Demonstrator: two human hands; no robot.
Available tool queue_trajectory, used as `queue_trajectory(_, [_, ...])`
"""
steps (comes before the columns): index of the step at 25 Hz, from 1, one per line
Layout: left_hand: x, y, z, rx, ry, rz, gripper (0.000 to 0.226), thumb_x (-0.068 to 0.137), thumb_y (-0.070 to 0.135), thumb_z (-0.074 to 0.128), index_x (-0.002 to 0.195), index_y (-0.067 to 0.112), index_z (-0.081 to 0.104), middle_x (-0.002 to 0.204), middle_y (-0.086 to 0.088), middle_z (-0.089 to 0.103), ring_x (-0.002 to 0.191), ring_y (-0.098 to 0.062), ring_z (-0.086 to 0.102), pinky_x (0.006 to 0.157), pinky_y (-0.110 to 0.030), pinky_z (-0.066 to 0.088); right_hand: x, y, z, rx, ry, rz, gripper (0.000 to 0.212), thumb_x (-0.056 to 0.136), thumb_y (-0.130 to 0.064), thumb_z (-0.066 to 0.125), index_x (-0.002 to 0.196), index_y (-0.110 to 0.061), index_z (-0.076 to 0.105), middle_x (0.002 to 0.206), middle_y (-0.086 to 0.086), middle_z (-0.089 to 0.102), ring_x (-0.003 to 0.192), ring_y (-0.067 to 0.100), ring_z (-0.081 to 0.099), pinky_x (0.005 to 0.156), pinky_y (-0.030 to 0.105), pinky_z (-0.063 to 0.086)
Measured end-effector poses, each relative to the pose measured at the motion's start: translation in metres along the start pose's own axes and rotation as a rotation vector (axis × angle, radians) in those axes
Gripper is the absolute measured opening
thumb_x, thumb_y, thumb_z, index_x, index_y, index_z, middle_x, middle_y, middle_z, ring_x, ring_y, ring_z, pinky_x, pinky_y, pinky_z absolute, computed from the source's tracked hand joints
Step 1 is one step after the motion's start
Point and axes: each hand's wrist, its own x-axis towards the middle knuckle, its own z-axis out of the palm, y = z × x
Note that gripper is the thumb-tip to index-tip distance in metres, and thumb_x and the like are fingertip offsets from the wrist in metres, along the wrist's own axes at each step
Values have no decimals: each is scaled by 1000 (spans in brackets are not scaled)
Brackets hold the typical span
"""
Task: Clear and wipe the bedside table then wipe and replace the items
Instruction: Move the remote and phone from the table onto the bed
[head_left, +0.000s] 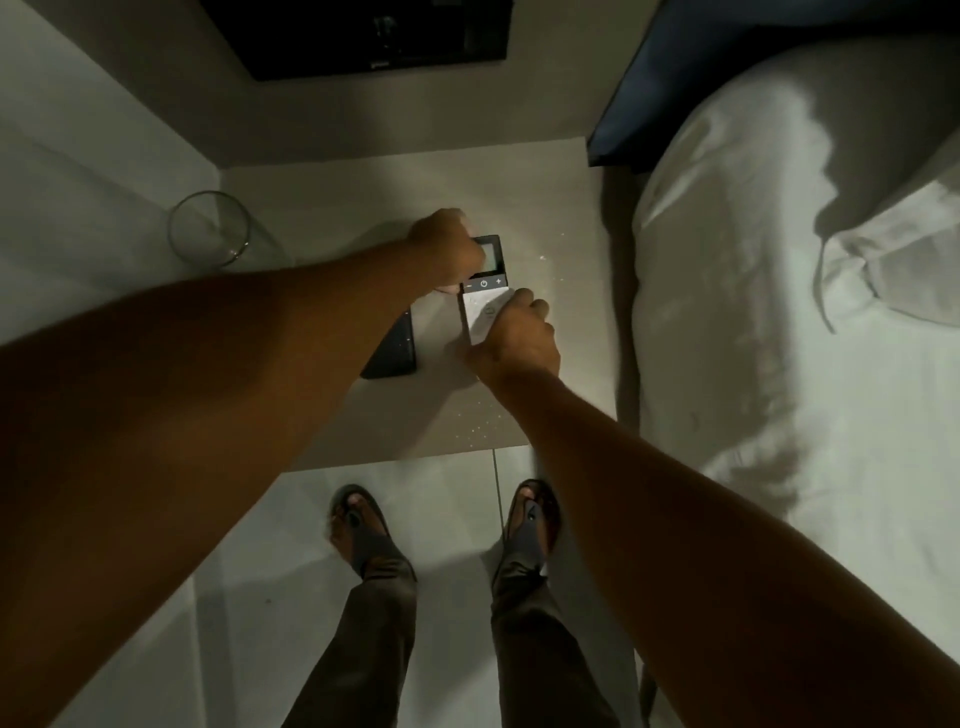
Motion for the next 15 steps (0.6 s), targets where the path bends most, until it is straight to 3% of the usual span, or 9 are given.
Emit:
queue_trajectory(4, [-37, 19, -14, -353, -47, 31, 25, 92, 12, 70, 116, 12, 62, 111, -14, 69, 89, -25, 74, 69, -34, 65, -44, 16, -54, 34, 81, -3, 94, 62, -68, 80, 133, -18, 43, 128, 6, 52, 114, 28, 56, 84, 43, 53])
queue_trajectory(7, [-87, 55, -10, -548, -166, 122, 14, 90, 11, 73, 95, 15, 61, 83, -9, 72, 61, -13, 72, 59, -27, 63, -87, 53, -124, 67, 188, -28, 82, 57, -63, 72, 126, -24, 53, 121, 1, 55, 111, 28, 56, 79, 41, 50])
queue_trajectory(11, [-138, 127, 42, -490, -424, 159, 20, 84, 8, 79, 95, 7, 62, 74, -10, 78, 62, -19, 77, 58, -25, 63, -124, 147, -239, -95, 171, -77, 78, 54, -47, 79, 126, -27, 56, 118, -2, 57, 109, 25, 54, 78, 39, 51])
queue_trajectory(15, [-177, 194, 126, -363, -546, 155, 31, 76, 6, 86, 98, -3, 66, 90, -21, 78, 73, -29, 80, 71, -32, 65, -125, 237, -320, -339, 88, -63, 74, 57, -27, 88, 125, -23, 58, 119, 3, 59, 111, 28, 54, 84, 43, 52])
